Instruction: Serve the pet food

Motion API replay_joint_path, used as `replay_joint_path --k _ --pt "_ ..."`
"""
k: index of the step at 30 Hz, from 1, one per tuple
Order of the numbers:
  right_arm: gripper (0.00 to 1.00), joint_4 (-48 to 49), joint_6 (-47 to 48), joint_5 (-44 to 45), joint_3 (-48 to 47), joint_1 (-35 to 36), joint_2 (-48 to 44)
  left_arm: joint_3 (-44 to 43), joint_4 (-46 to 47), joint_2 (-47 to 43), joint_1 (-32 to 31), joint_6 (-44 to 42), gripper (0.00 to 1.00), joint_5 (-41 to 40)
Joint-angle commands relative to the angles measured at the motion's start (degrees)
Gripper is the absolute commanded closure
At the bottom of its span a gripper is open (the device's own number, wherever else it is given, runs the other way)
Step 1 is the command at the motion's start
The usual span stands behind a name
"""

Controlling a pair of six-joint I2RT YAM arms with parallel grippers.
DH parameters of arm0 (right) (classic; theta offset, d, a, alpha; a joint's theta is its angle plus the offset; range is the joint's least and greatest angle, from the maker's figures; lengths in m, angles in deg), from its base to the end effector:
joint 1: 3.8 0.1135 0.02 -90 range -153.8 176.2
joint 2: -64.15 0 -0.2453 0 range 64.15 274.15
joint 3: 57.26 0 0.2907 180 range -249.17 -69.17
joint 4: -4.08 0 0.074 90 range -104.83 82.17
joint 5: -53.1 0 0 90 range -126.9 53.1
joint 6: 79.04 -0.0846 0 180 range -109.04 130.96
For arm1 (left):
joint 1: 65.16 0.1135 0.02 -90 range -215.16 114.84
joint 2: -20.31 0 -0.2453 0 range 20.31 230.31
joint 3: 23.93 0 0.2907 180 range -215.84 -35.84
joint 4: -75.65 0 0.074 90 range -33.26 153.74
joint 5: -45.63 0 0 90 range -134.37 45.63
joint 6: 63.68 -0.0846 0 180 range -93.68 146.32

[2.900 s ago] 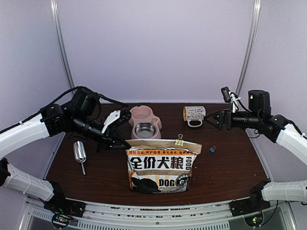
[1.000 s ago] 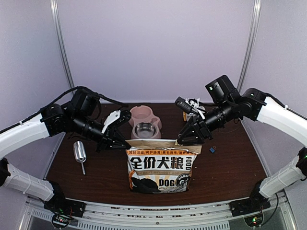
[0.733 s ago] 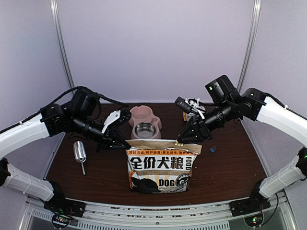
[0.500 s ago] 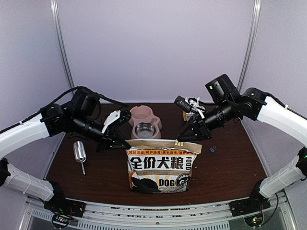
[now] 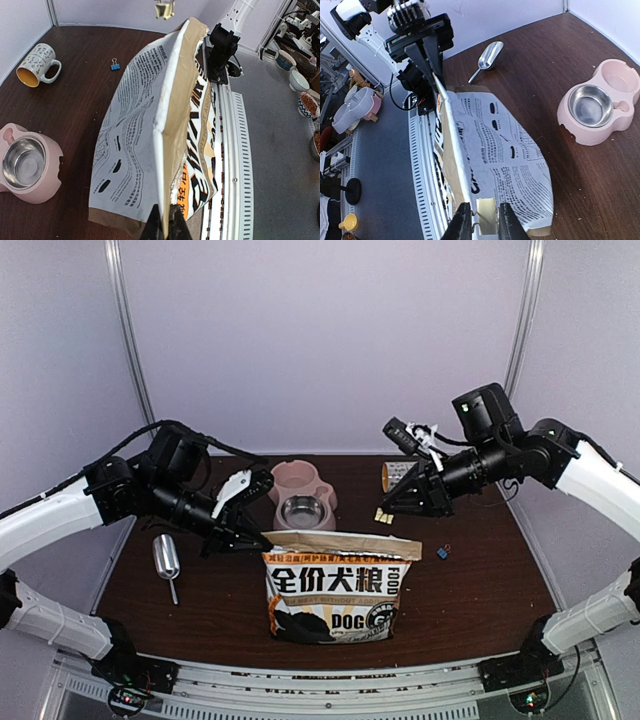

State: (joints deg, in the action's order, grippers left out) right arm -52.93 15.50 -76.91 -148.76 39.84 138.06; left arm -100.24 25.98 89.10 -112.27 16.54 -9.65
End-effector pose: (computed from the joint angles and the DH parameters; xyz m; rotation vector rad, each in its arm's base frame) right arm 0.2059 0.2715 0.3489 -1.2910 1.9247 1.1447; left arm 0.1865 -0.2715 0.2839 1.3999 1.9028 -1.0253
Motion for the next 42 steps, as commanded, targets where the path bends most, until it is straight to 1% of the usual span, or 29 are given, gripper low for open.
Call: replay_joint_path --k 1,7,12,16,21,30,35,38,42 --pt "0.91 0.89 -0.47 3.57 -0.82 -3.64 -3.9 -0.96 0.34 0.64 -1.4 -0.88 1.0 0.97" --pt "0.9 1.69 -0.85 5.48 5.36 -12.56 -8.72 -0.91 0.37 0.38 -1.42 -0.94 1.0 1.05" --pt "0.9 4.27 -1.88 8.22 14.14 -19.26 -11.32 -1.0 0.4 0.51 -1.4 -0.94 1.0 1.21" --pt "0.89 9.56 -3.7 10.02 22.3 -22.32 -11.53 -1.0 0.4 0.54 -1.4 -0.88 1.0 1.23" --pt "0.88 11.91 -8.45 16.68 25.12 -22.89 -8.2 -0.91 0.37 0.21 -1.41 -0.85 1.0 1.19" --pt "0.88 20.3 -19.26 23.47 32.92 -23.02 -3.97 -0.9 0.39 -0.15 -1.41 -0.85 1.0 1.29" --pt "0.88 22.78 -22.38 27.69 34.88 -22.96 -0.42 -0.84 0.33 -0.37 -1.49 -0.85 1.0 1.21" --pt "0.87 23.81 -23.6 29.89 35.32 -23.01 1.1 -0.81 0.4 -0.64 -1.54 -0.94 1.0 0.9" --pt "0.85 25.39 -24.58 30.16 36.0 -22.98 2.64 -0.74 0.34 -0.67 -1.58 -0.94 1.0 0.66"
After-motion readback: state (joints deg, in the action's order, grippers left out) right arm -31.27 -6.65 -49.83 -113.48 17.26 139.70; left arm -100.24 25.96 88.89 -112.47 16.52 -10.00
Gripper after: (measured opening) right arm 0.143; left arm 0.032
